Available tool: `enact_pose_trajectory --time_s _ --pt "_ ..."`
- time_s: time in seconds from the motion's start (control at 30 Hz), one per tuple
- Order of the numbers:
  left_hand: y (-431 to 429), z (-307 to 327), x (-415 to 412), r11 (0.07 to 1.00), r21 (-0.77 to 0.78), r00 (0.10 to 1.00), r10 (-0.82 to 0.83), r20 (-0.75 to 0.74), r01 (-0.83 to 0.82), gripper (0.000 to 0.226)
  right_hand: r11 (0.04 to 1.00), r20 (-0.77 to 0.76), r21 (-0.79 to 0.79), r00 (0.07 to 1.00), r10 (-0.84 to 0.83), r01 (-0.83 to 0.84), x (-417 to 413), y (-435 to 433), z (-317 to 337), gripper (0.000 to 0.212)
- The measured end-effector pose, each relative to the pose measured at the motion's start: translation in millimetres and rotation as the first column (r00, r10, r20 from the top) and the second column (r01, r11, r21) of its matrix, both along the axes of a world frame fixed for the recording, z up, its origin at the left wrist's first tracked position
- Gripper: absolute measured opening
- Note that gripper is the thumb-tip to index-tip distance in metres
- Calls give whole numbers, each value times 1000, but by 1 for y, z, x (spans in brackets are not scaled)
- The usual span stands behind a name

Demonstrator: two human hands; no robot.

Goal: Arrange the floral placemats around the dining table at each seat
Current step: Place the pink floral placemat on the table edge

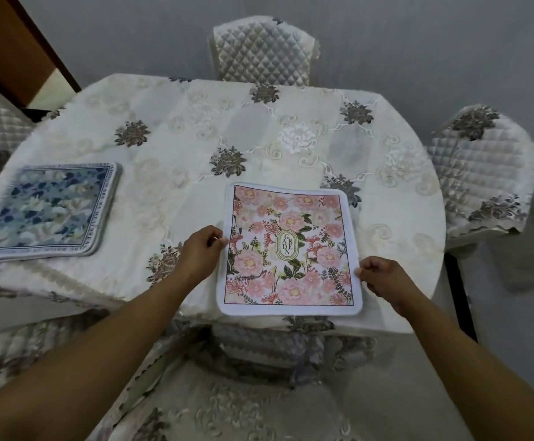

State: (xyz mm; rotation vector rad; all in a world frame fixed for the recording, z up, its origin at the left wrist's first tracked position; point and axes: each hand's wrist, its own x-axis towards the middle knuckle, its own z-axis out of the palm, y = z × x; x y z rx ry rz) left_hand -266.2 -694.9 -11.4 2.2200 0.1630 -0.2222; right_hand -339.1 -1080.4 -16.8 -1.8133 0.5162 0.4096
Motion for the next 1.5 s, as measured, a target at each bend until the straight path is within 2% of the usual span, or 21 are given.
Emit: enact_pose_trajectory --time_s 0.2,0.4,0.53,0.67,0.8,0.9,1.0,1.07,1.13,1.2,1.3,1.37,1.5 --pt "-7 -33 5 999 48 1000 -8 -24 9 17 996 -54 -58 996 -73 70 5 0 -38 19" --pt "-13 -53 6 997 74 1000 -9 -25 11 10 955 -66 -294 996 -58 36 -5 6 -63 21" --pt "-13 -62 11 994 111 1000 -7 1 7 12 932 -59 -362 997 -52 27 -7 15 -66 21" --pt "-11 -73 13 991 137 999 11 -41 -5 10 892 -56 -453 998 -9 -17 -6 21 -65 20" --pt "-9 -76 12 985 175 998 15 -58 -5 19 826 -53 -560 998 30 -54 -9 33 -60 20" --pt "-3 -66 5 957 283 997 -52 -50 64 29 779 -41 -624 998 37 -54 -19 48 -52 20" --pt "16 -46 -19 889 438 989 -151 8 132 36 705 -11 -697 985 172 -131 -34 64 -38 18" --pt "33 -29 -37 822 551 980 -195 33 145 32 583 -50 -779 950 308 -230 -33 74 -25 18" --pt "55 -5 -52 752 645 978 -206 31 138 30 418 -156 -835 883 444 -358 -23 90 -4 20" --pt "79 22 -63 688 712 979 -202 0 141 31 324 -211 -844 819 533 -428 -7 110 19 22" --pt "120 64 -83 614 778 985 -168 -34 131 32 272 -176 -852 735 655 -447 10 155 57 23" --pt "146 86 -97 606 787 988 -149 -29 114 34 236 -146 -872 688 711 -429 13 187 80 25" --pt "204 121 -129 576 814 992 -128 10 67 35 236 -68 -895 636 769 -380 1 254 126 26"
